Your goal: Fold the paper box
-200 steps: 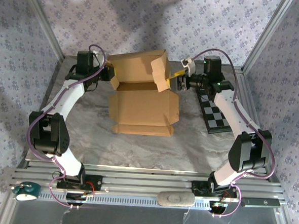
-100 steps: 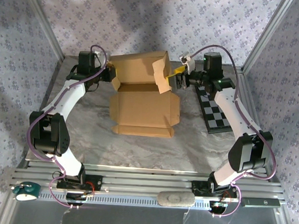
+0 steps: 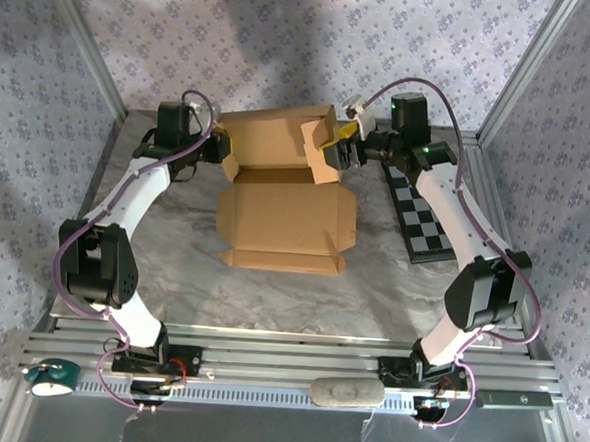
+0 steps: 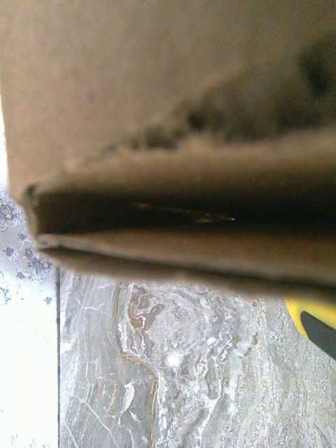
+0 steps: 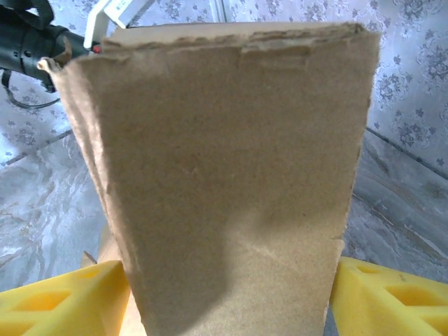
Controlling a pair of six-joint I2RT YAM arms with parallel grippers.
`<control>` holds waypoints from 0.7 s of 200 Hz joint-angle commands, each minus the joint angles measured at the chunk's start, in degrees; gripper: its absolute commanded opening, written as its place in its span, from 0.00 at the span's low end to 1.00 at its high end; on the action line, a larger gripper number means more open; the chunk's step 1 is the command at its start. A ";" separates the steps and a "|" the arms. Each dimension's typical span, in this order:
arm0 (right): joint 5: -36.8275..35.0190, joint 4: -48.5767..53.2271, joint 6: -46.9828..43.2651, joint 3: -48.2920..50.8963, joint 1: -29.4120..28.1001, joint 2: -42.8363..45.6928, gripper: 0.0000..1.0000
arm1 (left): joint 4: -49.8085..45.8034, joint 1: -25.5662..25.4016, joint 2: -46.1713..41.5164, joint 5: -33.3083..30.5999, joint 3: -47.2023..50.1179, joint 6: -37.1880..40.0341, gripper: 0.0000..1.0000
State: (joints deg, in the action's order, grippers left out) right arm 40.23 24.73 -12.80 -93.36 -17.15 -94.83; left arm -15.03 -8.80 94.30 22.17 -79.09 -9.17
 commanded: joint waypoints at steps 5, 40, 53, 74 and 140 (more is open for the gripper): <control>-0.80 3.20 -2.09 -3.12 -0.63 -1.77 0.75 | 0.39 -0.59 -1.38 1.40 -1.68 0.76 0.00; -0.91 4.62 -2.72 -4.67 -1.04 -2.90 0.70 | 0.35 -0.59 -1.47 1.32 -1.76 0.82 0.00; -1.65 4.80 -2.88 -4.81 -1.22 -3.00 0.68 | 0.35 -0.60 -1.44 1.31 -1.74 0.82 0.00; -3.12 4.86 -2.94 -4.83 -1.59 -3.21 0.66 | 0.35 -0.64 -1.49 1.29 -1.76 0.73 0.00; -15.24 3.85 -2.15 -4.06 -4.18 -2.69 0.59 | 0.09 -0.87 -1.74 0.51 -1.77 0.46 0.00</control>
State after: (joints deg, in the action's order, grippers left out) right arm 31.64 28.53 -14.90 -96.79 -20.08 -97.54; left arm -15.29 -8.80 94.30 20.97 -79.09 -8.75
